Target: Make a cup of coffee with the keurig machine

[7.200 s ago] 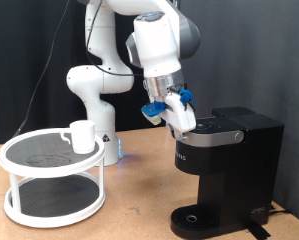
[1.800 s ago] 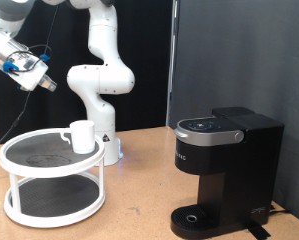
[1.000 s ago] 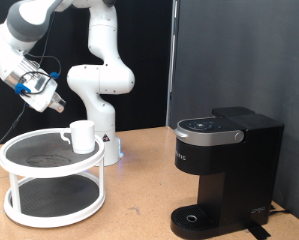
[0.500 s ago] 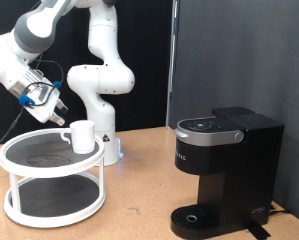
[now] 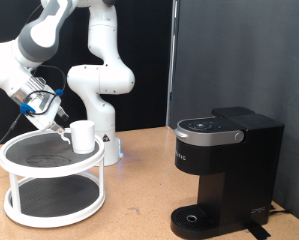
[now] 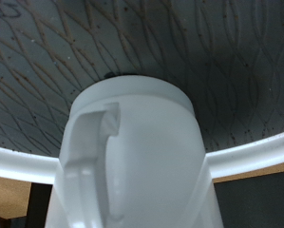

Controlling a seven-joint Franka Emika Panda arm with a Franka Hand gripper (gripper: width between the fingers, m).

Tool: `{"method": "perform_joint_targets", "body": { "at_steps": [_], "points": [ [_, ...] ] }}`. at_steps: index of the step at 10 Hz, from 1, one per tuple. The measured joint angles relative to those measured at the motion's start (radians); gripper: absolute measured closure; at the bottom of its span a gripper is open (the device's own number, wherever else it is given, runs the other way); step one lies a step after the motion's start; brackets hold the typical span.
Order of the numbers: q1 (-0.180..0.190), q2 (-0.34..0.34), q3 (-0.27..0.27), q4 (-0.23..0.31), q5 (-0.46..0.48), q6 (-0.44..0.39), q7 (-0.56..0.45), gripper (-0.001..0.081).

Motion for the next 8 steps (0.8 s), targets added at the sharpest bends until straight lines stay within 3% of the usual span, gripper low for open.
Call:
{"method": "perform_joint_targets", "body": {
  "at_steps": [5,6,7,8],
  "points": [
    [0.003,0.001,0.000,-0.015,0.008,0.026,-0.005,0.0073],
    [0.003,0.001,0.000,-0.015,0.010,0.028,-0.006,0.0212],
    [0.003,0.001,0.000,-0.016,0.011,0.028,-0.007,0.0212],
    [0.003,0.001,0.000,-0.016,0.012,0.028,-0.009,0.0414]
  ]
}}
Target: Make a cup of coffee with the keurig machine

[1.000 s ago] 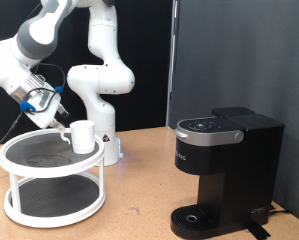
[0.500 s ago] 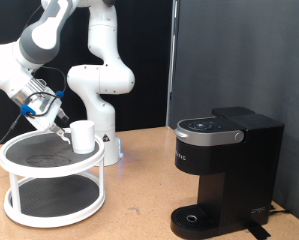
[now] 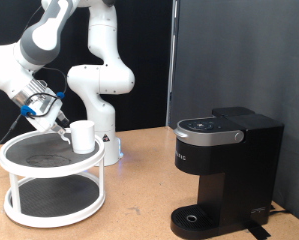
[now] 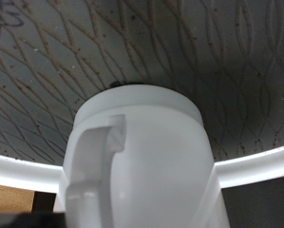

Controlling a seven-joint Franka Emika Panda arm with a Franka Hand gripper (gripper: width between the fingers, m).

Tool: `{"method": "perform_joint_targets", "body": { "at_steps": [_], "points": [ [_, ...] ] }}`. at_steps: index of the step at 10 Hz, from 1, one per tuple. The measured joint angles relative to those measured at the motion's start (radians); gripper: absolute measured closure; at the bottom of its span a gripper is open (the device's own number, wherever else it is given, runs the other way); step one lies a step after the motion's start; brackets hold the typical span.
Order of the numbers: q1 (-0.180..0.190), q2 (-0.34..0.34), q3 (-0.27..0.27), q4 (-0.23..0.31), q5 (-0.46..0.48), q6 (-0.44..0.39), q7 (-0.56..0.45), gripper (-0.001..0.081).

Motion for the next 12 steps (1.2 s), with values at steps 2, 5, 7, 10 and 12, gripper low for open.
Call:
{"method": "perform_joint_targets", "body": {
  "at_steps": [2,5,7,10,12],
  "points": [
    [0.000,0.000,0.000,0.000,0.001,0.000,-0.002,0.0581],
    [0.000,0.000,0.000,0.000,0.003,0.000,-0.002,0.0747],
    [0.000,0.000,0.000,0.000,0.006,0.000,-0.002,0.0794],
    [0.000,-0.004,-0.005,0.008,0.026,-0.033,-0.003,0.0805],
    [-0.003,-0.025,-0.010,0.022,0.037,-0.079,-0.003,0.0806]
  ]
}}
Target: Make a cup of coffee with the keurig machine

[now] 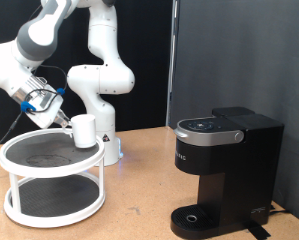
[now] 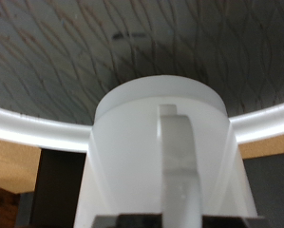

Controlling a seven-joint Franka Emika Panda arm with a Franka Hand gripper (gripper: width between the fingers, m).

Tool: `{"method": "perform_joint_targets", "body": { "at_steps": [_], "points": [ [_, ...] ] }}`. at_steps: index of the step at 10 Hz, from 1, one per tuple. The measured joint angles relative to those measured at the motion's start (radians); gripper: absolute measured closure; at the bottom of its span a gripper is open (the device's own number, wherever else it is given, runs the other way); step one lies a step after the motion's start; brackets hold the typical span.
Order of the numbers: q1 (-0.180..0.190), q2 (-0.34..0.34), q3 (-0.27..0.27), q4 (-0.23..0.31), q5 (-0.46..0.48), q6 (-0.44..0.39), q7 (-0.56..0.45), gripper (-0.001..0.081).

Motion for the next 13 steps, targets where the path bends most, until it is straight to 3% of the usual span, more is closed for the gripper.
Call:
{"method": "perform_joint_targets", "body": {
  "at_steps": [4,6,8,13],
  "points": [
    [-0.006,-0.050,-0.007,0.023,-0.039,-0.098,-0.012,0.0806],
    [-0.005,-0.050,-0.004,0.014,-0.010,-0.087,0.002,0.0806],
    [0.004,-0.055,0.044,-0.021,0.103,-0.019,0.073,0.0806],
    [0.064,-0.069,0.249,-0.083,0.296,0.243,0.283,0.0806]
  ]
}}
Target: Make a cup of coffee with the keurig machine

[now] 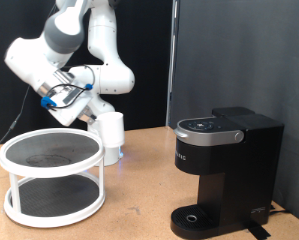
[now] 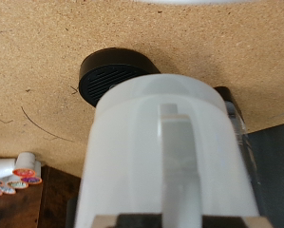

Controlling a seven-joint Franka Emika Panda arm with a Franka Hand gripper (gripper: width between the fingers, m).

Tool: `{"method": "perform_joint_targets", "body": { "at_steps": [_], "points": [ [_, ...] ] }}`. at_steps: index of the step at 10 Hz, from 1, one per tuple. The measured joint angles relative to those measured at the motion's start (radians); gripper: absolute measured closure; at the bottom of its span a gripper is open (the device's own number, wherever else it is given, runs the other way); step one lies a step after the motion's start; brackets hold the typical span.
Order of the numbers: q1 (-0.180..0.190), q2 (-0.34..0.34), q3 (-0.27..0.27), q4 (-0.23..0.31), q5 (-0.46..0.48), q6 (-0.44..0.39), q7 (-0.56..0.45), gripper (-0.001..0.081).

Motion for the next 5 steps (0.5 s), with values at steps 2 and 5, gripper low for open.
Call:
{"method": "perform_joint_targets", "body": {
  "at_steps": [2,5],
  "points": [
    [0.038,0.009,0.066,-0.001,0.053,0.068,0.040,0.0806],
    [0.074,0.026,0.097,0.004,0.083,0.081,0.042,0.0806]
  ]
}}
